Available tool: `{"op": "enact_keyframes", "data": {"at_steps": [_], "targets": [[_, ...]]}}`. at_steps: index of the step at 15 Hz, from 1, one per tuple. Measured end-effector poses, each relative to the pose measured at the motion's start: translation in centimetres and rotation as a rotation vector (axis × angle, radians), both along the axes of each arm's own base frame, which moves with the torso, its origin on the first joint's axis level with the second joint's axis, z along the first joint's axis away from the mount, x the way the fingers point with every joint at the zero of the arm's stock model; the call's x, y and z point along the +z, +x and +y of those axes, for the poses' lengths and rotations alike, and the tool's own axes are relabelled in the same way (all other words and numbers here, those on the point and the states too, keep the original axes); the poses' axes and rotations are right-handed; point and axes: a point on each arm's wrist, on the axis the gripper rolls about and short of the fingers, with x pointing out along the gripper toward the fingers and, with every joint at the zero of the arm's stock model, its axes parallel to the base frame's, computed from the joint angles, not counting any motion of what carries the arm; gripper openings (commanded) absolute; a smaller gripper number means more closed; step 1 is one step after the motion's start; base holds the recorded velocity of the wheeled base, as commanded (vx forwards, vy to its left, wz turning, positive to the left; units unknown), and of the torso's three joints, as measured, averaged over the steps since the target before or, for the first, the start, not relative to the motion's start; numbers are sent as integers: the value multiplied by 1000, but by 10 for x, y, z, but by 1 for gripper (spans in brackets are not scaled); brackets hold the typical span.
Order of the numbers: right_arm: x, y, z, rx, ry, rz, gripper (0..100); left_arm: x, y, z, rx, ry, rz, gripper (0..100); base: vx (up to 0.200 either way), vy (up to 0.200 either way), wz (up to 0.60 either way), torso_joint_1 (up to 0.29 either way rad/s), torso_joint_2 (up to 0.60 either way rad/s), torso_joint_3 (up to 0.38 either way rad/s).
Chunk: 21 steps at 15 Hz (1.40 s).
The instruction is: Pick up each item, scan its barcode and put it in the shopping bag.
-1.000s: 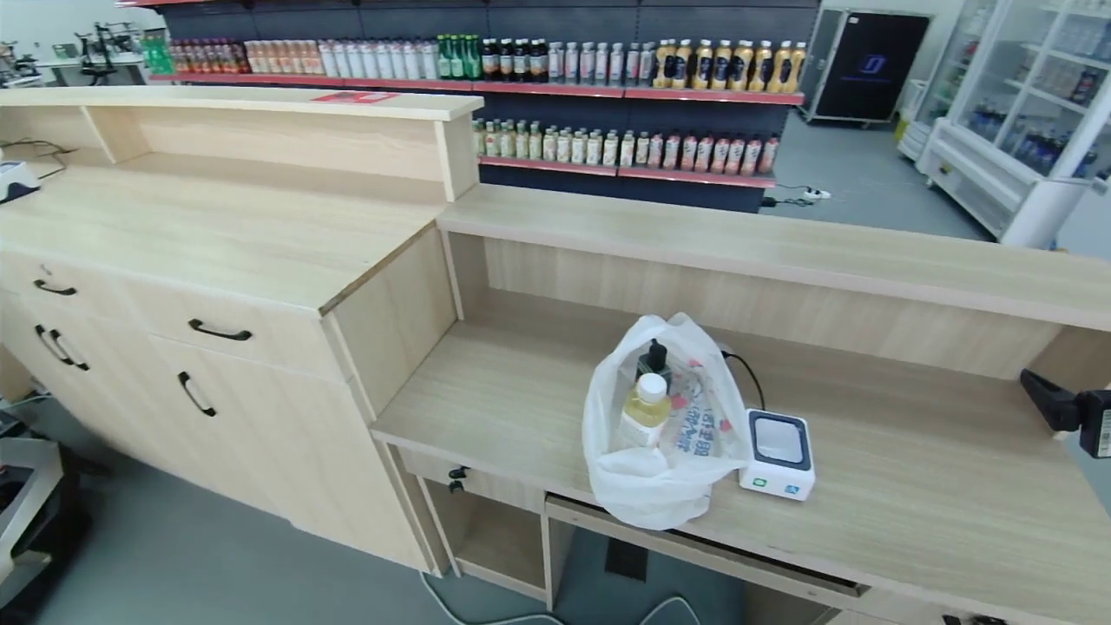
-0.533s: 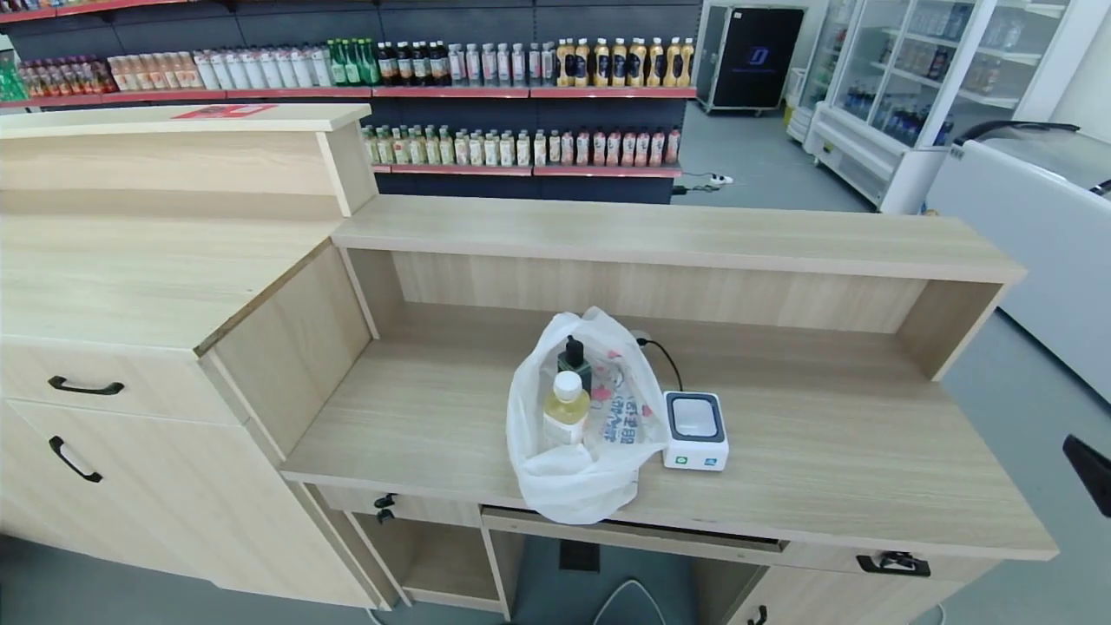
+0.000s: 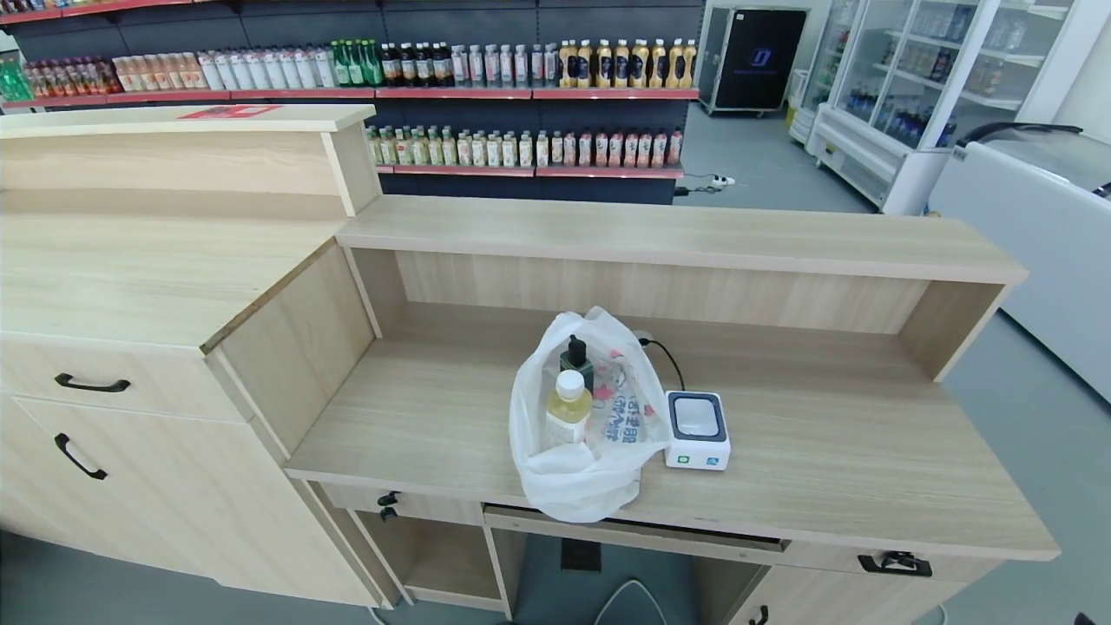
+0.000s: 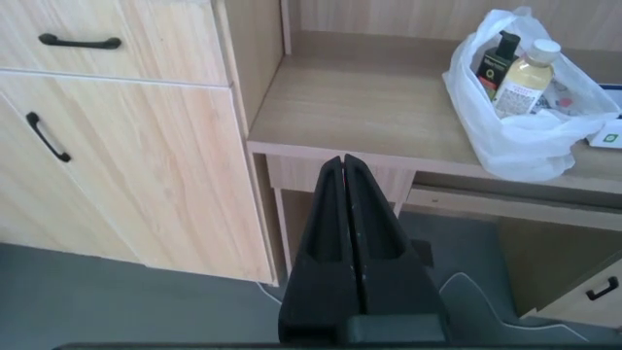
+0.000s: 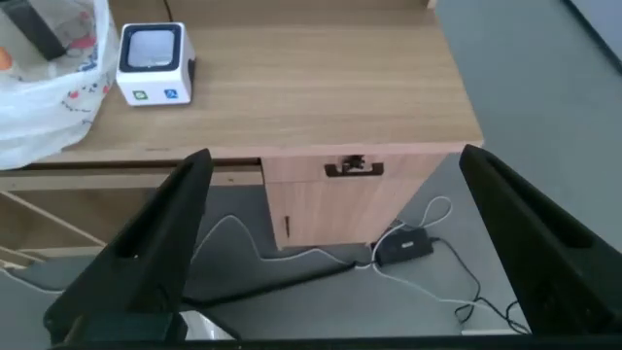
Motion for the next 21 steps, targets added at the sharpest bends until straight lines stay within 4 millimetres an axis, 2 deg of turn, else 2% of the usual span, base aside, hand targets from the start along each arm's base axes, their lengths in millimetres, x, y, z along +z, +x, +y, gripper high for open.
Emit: {"op": "enact_keyframes", "data": {"at_steps": [3,7,21], "targets": [[-8,-17,2,62,9,-94,100,0,0,0,0,0,0,0,0,0,0,0,0,0],[-11,-29,1,126,11,-230,100,0,0,0,-1,0,0,0,0,0,0,0,0,0],[-12,-33,1,132,10,-275,100,0,0,0,0,0,0,0,0,0,0,0,0,0]]}}
